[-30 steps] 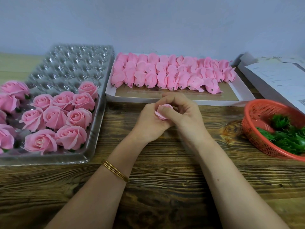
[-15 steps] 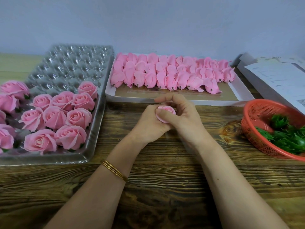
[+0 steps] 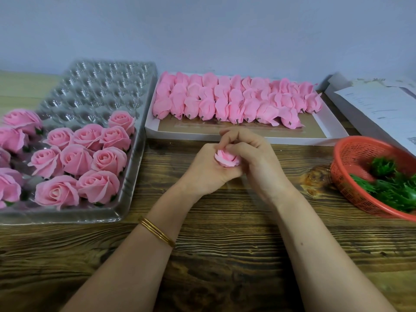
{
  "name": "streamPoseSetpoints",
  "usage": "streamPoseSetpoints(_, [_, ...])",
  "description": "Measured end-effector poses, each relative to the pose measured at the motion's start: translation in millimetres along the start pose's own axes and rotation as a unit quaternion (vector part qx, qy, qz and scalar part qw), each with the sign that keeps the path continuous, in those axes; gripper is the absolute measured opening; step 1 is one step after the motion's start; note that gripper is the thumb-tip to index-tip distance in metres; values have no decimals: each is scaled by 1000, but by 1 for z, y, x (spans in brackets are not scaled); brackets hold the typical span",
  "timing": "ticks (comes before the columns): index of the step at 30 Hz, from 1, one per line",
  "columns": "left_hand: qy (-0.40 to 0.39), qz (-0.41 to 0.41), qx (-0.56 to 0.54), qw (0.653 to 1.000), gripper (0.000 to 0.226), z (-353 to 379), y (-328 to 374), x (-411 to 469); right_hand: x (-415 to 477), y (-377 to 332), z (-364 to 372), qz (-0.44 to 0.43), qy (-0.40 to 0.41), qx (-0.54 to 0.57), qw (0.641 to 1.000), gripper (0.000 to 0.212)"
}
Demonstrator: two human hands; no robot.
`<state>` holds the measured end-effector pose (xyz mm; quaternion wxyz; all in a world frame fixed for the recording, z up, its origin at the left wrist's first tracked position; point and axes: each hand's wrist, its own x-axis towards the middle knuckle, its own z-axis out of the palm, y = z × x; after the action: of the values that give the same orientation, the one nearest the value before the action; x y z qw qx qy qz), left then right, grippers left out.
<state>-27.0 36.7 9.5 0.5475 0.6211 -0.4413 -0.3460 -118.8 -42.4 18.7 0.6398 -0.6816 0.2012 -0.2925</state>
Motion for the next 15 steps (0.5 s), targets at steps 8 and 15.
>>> streamPoseSetpoints(8, [-4,-3,12,1000,15,-1,0,0,1,4,2,30,-20,5,999,15])
streamPoseSetpoints(15, [-3,-38,-43,998,14,-5,0,1,-1,5,4,38,-44,41,997,14])
